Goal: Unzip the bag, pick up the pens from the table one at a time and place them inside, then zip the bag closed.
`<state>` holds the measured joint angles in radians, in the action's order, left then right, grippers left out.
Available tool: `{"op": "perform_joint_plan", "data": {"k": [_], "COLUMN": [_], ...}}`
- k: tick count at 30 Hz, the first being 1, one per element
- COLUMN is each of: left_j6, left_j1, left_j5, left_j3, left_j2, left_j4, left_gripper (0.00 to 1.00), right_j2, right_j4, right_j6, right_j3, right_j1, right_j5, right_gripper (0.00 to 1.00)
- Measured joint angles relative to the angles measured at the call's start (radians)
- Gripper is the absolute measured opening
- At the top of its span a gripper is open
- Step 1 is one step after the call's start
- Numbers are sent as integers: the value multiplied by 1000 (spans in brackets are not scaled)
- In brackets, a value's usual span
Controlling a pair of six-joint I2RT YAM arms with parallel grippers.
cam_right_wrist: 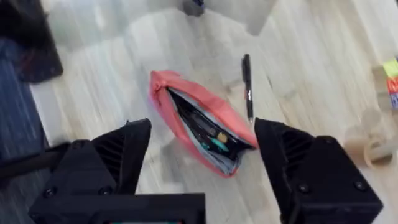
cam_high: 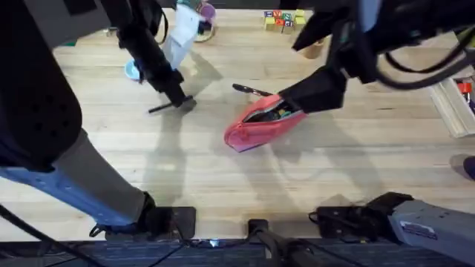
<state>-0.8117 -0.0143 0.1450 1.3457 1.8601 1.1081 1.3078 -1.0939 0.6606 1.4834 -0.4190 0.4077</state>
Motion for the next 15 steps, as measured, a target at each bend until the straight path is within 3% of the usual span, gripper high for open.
{"op": "perform_joint_plan", "data": {"k": [1,7,10,15], "left_j6": [5,76,121,210], "left_j1": [0,-36,-90,-219], "left_j5": [53,91,98,106], "left_j3": [149,314,392,499], "left_j2": [0,0,0,0], "left_j4": [92,249,314,358], "left_gripper": [42,42,42,42], "right_j2": [-42,-80,-94,-103], "right_j4": [-1,-3,-3,-6], "right_j6": [-83,-120,-128,-134], "right_j3": [0,0,0,0], "right_j1": [85,183,220,274], "right_j5": [1,8,12,12], "right_gripper": [995,996,995,995]}}
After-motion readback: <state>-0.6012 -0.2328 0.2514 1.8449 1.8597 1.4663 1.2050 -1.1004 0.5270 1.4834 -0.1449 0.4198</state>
